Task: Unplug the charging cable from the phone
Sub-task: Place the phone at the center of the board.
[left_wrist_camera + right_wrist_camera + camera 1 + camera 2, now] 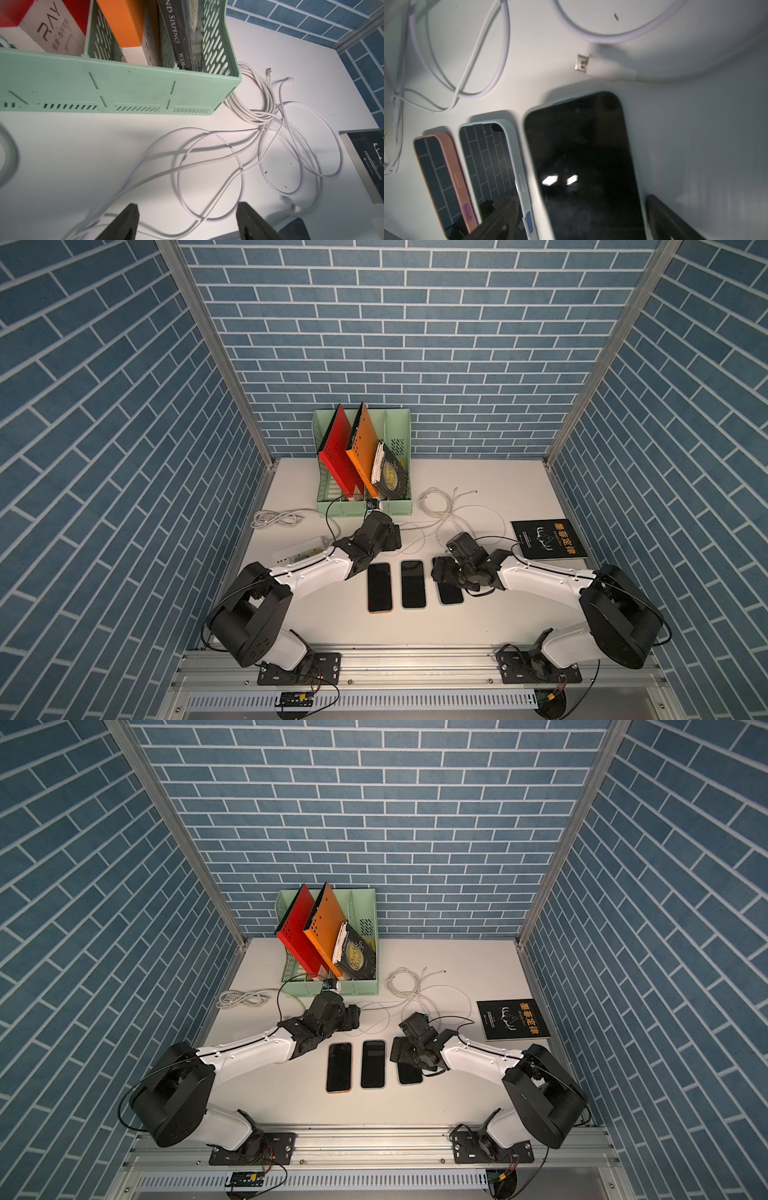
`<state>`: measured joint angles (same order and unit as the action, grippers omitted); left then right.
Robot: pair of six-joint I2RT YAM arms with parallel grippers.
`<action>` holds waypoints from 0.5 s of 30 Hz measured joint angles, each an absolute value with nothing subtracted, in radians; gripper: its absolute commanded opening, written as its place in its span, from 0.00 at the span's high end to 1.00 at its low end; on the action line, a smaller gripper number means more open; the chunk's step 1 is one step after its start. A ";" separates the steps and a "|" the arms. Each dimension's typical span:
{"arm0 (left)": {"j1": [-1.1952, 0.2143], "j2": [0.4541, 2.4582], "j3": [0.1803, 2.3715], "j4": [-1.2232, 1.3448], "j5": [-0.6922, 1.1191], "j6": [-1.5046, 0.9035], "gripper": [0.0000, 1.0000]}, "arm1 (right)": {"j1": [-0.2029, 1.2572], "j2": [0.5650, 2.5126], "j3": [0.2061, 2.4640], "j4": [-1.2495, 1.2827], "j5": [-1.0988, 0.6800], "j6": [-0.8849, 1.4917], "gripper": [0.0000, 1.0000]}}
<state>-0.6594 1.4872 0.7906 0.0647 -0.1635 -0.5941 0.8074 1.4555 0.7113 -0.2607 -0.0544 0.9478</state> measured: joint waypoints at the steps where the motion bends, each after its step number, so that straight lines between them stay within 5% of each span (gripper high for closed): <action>1: -0.659 1.486 0.786 0.065 -0.164 -0.596 0.21 | 0.809 1.456 0.711 -0.259 -0.055 0.947 0.01; 15: -0.651 1.397 0.778 0.041 -0.179 -0.606 0.21 | 0.805 1.359 0.780 -0.341 0.021 0.935 0.00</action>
